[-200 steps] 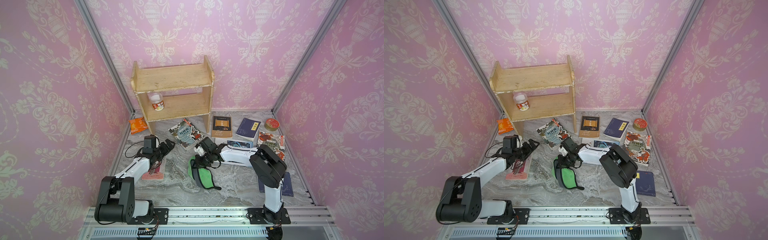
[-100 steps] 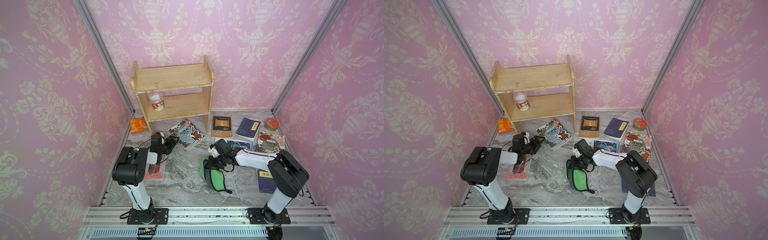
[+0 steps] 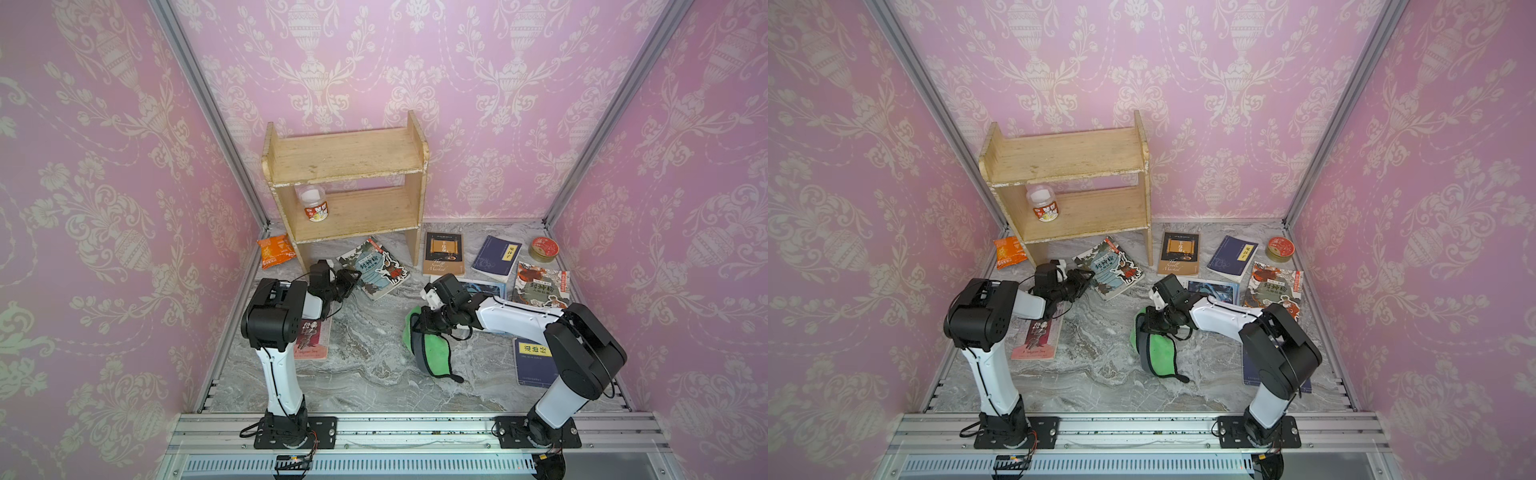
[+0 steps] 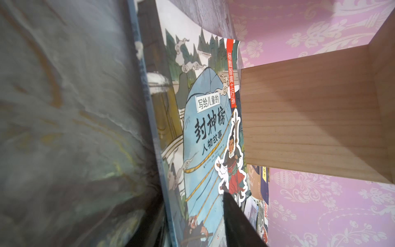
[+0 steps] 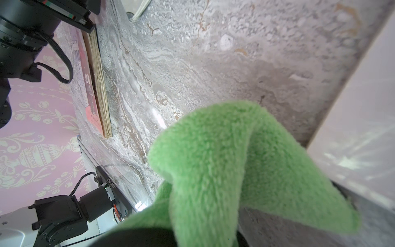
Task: Wipe the cover of the book
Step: Pick up the book from the center of the board.
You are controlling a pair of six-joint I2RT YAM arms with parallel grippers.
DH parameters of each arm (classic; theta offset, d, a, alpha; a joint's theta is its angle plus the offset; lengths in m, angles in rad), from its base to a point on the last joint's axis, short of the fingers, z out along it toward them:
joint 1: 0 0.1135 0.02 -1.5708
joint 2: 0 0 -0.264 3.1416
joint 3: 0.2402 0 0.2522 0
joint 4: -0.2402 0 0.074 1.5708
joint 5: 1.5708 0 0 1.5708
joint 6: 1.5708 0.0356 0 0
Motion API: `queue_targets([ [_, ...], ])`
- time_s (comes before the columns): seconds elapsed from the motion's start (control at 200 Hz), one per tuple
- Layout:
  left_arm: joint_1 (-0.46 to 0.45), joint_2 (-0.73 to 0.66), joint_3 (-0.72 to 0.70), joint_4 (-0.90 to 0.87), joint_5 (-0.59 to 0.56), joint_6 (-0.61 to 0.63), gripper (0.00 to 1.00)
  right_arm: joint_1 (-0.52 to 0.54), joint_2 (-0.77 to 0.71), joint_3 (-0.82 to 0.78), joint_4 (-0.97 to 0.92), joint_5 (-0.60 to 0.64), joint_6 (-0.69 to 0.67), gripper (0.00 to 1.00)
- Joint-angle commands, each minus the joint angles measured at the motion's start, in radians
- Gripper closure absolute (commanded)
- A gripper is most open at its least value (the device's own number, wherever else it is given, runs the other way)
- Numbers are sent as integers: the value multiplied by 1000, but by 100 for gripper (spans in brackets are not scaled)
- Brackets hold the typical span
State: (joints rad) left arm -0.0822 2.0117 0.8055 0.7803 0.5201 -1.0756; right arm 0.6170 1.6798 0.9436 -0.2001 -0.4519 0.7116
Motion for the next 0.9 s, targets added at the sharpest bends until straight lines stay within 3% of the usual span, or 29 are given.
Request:
queue_targets([
  [0.0,-13,38,28,40,17,-15,70,-10,-49,-18,-31,4,5,100],
  [0.09,-14,49,44,48,30,-26,85,-17,-57,-22,-39,1,4,100],
  [0.26,-14,-10,43,-35,96,16,100,-32,-93,-23,-72,13,-11,100],
  [0.52,-14,-196,-28,-375,205,117,100,-105,-141,14,-154,22,-65,100],
  [0.896,-69,-497,-51,-1073,146,452,100,-161,-58,193,-235,22,-107,100],
])
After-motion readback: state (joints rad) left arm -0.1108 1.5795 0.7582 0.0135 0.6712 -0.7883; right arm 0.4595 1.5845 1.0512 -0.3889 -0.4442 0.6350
